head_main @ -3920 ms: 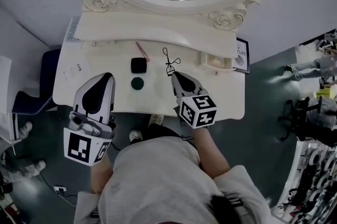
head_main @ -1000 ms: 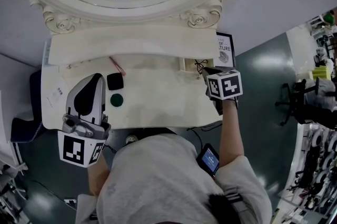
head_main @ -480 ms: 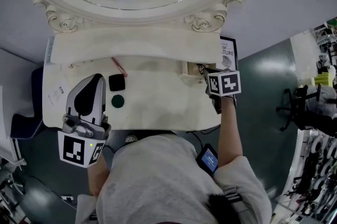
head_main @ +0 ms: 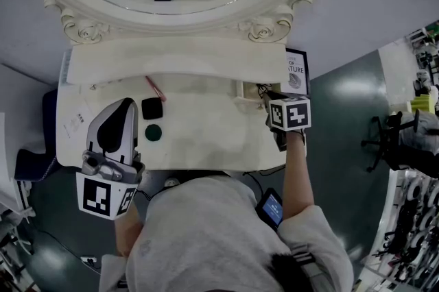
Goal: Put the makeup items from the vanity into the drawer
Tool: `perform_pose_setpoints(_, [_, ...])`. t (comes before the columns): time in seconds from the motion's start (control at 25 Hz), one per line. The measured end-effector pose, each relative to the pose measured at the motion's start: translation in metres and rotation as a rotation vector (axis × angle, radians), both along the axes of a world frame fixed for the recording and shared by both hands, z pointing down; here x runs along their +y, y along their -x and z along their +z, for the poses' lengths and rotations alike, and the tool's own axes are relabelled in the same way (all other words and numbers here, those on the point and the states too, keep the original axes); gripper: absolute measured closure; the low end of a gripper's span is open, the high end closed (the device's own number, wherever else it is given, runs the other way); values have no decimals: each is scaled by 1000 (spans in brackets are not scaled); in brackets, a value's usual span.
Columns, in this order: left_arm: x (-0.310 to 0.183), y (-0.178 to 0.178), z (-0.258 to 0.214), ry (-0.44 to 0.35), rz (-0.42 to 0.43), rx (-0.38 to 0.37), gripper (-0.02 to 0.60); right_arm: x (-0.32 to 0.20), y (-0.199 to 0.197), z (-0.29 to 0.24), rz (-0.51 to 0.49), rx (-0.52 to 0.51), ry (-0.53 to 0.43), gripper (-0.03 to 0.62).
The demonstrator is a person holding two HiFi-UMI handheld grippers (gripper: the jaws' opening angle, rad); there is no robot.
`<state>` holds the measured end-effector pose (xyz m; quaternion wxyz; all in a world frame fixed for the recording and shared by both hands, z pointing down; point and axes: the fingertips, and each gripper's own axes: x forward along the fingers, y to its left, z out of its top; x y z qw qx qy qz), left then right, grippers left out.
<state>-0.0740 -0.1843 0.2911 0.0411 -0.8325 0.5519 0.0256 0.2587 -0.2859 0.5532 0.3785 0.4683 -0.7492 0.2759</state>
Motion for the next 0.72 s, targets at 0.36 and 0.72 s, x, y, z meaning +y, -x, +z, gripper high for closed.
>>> perform_pose_setpoints(0.36, [9,-4,-7,-18,26,-7,566,9,0,-19,49,-45,-109,511])
perform_pose_setpoints(0.72, [22,-6,-14,-38,67,-7,566,33,35,-67,12,-216,-295,566])
